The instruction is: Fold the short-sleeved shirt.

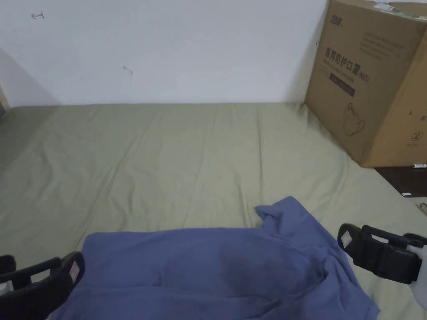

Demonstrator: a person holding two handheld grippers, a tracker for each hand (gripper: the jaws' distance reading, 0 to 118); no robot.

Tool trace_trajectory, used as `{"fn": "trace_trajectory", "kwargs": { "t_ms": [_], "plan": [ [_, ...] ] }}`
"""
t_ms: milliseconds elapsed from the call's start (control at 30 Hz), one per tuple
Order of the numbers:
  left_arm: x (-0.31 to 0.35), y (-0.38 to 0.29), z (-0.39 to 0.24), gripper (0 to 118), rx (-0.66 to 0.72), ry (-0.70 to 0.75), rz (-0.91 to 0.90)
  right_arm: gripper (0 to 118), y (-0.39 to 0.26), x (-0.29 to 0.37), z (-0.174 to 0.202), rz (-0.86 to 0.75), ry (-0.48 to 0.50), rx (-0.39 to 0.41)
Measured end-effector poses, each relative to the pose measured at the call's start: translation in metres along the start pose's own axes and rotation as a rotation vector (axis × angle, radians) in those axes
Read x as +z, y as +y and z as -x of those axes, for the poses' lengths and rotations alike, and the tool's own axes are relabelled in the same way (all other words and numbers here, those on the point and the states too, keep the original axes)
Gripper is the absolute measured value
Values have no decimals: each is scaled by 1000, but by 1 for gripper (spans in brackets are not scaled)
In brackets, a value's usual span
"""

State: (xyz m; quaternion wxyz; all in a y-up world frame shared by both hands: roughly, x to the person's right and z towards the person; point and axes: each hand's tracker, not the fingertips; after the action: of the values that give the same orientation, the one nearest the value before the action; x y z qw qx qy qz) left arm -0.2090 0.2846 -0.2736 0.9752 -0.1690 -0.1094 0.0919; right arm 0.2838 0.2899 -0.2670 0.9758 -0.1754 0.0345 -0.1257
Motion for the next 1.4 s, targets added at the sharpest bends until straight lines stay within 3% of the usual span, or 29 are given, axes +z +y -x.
{"fn": "trace_trajectory", "kwargs": {
  "t_ms": [33,67,100,167,233,333,433,500,633,767,800,833,900,933,967,1033,1233,1267,1367,1400],
  "plan": [
    [7,-1,-13,65,-37,25,-81,85,-1,7,13,-80,-10,39],
    [11,-1,-22,27,-61,38,-127,49,-3,13,24,-154,-28,70],
    [12,-3,-33,0,-82,59,-168,1,-5,18,36,-225,-63,102],
    [16,-4,-46,0,-97,114,-223,1,-9,15,48,-232,-87,92],
    [11,-1,-42,0,-28,62,-231,1,-7,8,50,-152,25,96],
    [7,1,-40,0,13,66,-217,1,-9,1,53,-129,-45,136],
    [-9,15,-22,0,-20,58,-185,1,-6,1,46,-121,-40,80],
    [-39,38,0,0,-16,43,-38,1,-4,-1,41,-98,-51,46],
    [-146,61,65,0,84,-11,438,1,-3,-14,27,-48,-76,-4],
    [-229,30,105,3,13,104,526,1,-9,-35,24,18,-105,-19],
    [-247,21,114,18,-5,110,544,1,-12,-42,21,30,-113,-17],
    [-263,12,122,41,-3,109,543,1,-14,-49,20,42,-117,-13],
    [-294,-9,140,115,26,111,561,1,-17,-66,21,96,-127,8],
    [-308,-19,144,117,40,98,586,1,-20,-74,18,116,-129,14],
    [-315,-23,147,112,70,52,539,1,-22,-81,18,128,-128,18],
    [-339,-40,150,113,26,98,641,1,-22,-93,19,142,-116,26],
    [-364,-76,143,108,-84,128,700,1,-28,-120,27,196,-97,66],
    [-362,-78,133,103,-164,160,681,1,-29,-123,27,202,-97,64],
    [-343,-79,112,63,-198,193,611,1,-37,-128,25,220,-79,41],
    [-338,-77,106,55,-204,179,592,1,-38,-129,24,220,-76,35]
  ]
}}
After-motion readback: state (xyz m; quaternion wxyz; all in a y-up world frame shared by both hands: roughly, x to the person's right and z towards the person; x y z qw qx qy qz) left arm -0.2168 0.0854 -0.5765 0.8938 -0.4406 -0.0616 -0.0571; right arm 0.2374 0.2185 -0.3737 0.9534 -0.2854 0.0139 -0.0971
